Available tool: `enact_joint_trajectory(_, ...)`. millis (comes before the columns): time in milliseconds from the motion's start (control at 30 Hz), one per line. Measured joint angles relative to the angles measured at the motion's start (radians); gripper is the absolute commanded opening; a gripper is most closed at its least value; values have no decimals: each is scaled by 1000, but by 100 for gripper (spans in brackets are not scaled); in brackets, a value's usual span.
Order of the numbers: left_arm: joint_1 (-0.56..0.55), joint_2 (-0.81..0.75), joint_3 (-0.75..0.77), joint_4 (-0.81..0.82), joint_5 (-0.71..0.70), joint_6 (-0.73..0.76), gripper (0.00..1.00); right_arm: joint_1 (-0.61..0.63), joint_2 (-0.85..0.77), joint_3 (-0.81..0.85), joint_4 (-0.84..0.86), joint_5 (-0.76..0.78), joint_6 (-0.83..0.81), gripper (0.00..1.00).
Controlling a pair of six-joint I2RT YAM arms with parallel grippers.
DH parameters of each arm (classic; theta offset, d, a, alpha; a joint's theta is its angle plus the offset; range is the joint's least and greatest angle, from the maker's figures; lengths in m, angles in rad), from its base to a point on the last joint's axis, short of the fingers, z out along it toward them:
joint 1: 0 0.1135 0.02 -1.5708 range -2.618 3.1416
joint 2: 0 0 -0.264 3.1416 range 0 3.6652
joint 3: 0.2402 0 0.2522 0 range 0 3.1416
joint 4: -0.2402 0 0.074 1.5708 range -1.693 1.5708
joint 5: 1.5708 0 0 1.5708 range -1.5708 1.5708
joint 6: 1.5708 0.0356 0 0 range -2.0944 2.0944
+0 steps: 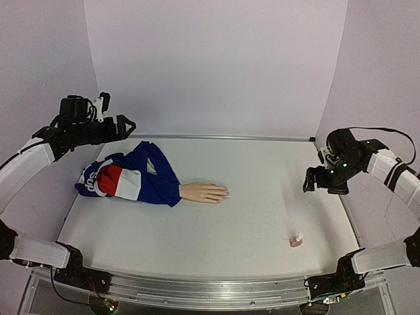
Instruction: Paint the nails
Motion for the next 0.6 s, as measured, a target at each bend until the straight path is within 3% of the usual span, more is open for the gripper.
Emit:
enact_joint_trajectory(500, -68, -60, 34, -57, 148, 199, 99, 232, 8, -24, -219, -102, 209, 93)
enact_joint_trajectory(600, -68, -84, 34, -57, 154, 217, 99, 243, 8, -79, -224, -103, 263, 87)
